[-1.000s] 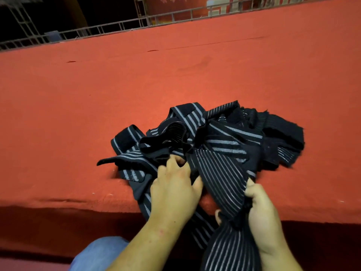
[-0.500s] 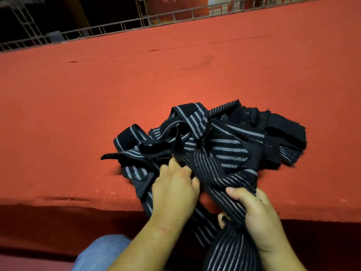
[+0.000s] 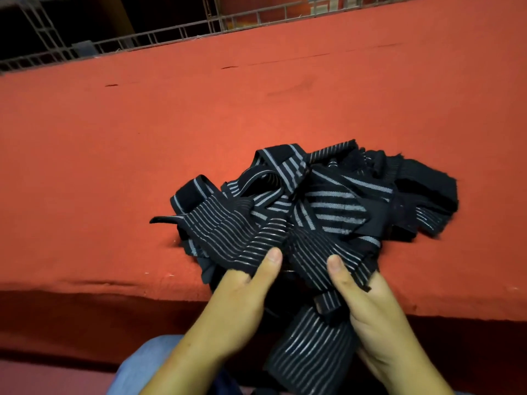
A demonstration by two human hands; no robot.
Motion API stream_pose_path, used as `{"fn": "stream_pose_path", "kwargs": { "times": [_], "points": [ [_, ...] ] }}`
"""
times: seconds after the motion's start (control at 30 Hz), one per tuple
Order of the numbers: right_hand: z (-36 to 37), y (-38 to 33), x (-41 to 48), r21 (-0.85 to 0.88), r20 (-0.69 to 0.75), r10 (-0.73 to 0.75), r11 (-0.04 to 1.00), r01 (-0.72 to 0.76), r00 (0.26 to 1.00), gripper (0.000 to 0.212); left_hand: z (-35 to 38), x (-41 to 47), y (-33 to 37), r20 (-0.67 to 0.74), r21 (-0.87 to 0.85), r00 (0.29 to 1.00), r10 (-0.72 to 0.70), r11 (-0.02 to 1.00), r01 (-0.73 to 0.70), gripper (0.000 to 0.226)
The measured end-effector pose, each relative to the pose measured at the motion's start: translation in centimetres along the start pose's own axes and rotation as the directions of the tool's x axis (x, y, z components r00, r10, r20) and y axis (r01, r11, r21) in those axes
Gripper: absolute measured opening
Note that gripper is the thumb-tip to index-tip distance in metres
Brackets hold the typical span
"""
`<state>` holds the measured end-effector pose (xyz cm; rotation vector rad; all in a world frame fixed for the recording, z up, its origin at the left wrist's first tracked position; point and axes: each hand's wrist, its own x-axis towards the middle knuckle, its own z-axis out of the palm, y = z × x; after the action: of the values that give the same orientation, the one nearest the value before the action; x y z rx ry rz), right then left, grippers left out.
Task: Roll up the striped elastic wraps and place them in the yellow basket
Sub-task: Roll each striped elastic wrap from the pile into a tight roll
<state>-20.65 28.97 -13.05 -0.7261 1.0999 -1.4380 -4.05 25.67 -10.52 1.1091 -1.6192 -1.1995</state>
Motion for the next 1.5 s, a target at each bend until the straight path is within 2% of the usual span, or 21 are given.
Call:
{"fn": "stream_pose_path", "kwargs": {
  "times": [0.1,0.23,0.37,0.43,0.5,0.53,0.57,0.67,0.77,0.87,0.93,1.0,1.1,1.23,1.3,1.4,1.43,1.5],
  "points": [
    [0.0,0.0,-0.2,0.013,-0.008,0.027,1.000,-0.027,1.000,0.043,-0.2,0.2,-0.7,-0.048,0.080,0.998,0.051,0.996,-0.047,0.030],
    [0.4,0.0,-0.6,0.118,0.027,0.081,0.989,-0.084,0.996,0.023,-1.2,0.5,-1.8,-0.043,0.089,0.999,0.010,0.996,-0.006,0.036],
    [0.2,0.7,-0.5,0.124,-0.029,0.105,0.987,-0.101,0.994,0.021,-1.3,1.0,-1.7,-0.121,0.049,0.992,-0.040,0.998,0.047,0.024],
    [-0.1,1.0,-0.3,0.083,-0.020,0.080,0.994,-0.078,0.997,0.011,-1.4,1.6,-2.0,-0.192,-0.111,0.975,-0.111,0.990,0.090,0.019],
    [-0.4,1.0,-0.1,0.057,0.005,0.042,0.997,-0.042,0.999,0.013,-1.6,2.1,-1.9,-0.207,-0.481,0.940,-0.270,0.865,0.143,0.020],
    [-0.4,0.7,-0.1,0.050,0.022,0.023,0.998,-0.024,1.000,0.008,-1.7,2.2,-1.9,-0.187,-0.589,0.929,-0.319,0.794,0.154,0.021],
    [-0.4,0.6,-0.1,0.047,0.053,0.003,0.999,-0.005,0.999,0.007,-1.9,2.2,-1.7,-0.167,-0.600,0.929,-0.330,0.782,0.170,0.021],
    [-0.3,0.5,-0.1,0.068,0.152,0.019,0.997,-0.030,0.988,0.020,-1.9,2.1,-1.8,-0.140,-0.479,0.931,-0.337,0.846,0.234,0.019],
    [-0.6,0.8,-0.2,0.067,0.203,0.061,0.995,-0.076,0.977,0.053,-1.9,1.9,-1.5,-0.134,-0.144,0.957,-0.256,0.961,0.237,0.017],
    [-0.3,0.7,-0.5,0.097,0.242,0.037,0.993,-0.062,0.970,0.040,-1.8,2.0,-0.7,-0.079,0.169,0.980,-0.183,0.966,0.194,0.023],
    [0.1,0.8,-0.9,0.120,0.308,0.053,0.988,-0.094,0.950,0.033,-1.6,2.1,-0.7,-0.059,0.243,0.983,-0.173,0.953,0.182,0.029],
    [0.6,0.9,-1.1,0.149,0.353,0.086,0.978,-0.147,0.932,0.031,-1.7,2.0,-1.1,-0.087,0.162,0.983,-0.163,0.971,0.175,0.026],
    [0.5,1.3,-1.2,0.181,0.235,0.143,0.965,-0.188,0.961,0.045,-2.0,1.7,-1.9,-0.126,-0.100,0.975,-0.180,0.981,0.168,0.030],
    [0.1,1.5,-1.5,0.185,0.144,0.151,0.967,-0.176,0.978,0.054,-1.9,0.0,-1.9,-0.176,-0.428,0.962,-0.207,0.896,0.114,0.036],
    [0.2,1.3,-1.9,0.168,0.147,0.150,0.970,-0.174,0.978,0.067,-1.9,-1.2,-1.6,-0.150,-0.485,0.971,-0.188,0.869,0.093,0.039],
    [-0.1,1.4,-3.1,0.178,0.180,0.179,0.961,-0.211,0.967,0.046,-2.0,-2.6,-1.6,-0.083,-0.485,0.978,-0.190,0.865,0.127,0.035],
    [-0.2,1.5,-3.6,0.190,0.194,0.185,0.957,-0.221,0.964,0.049,-2.2,-3.1,-1.9,-0.063,-0.451,0.978,-0.200,0.880,0.150,0.033],
    [-0.5,1.8,-4.6,0.218,0.228,0.188,0.946,-0.239,0.955,0.071,-2.6,-3.9,-2.8,0.011,-0.328,0.986,-0.165,0.931,0.160,0.032]
  ]
}}
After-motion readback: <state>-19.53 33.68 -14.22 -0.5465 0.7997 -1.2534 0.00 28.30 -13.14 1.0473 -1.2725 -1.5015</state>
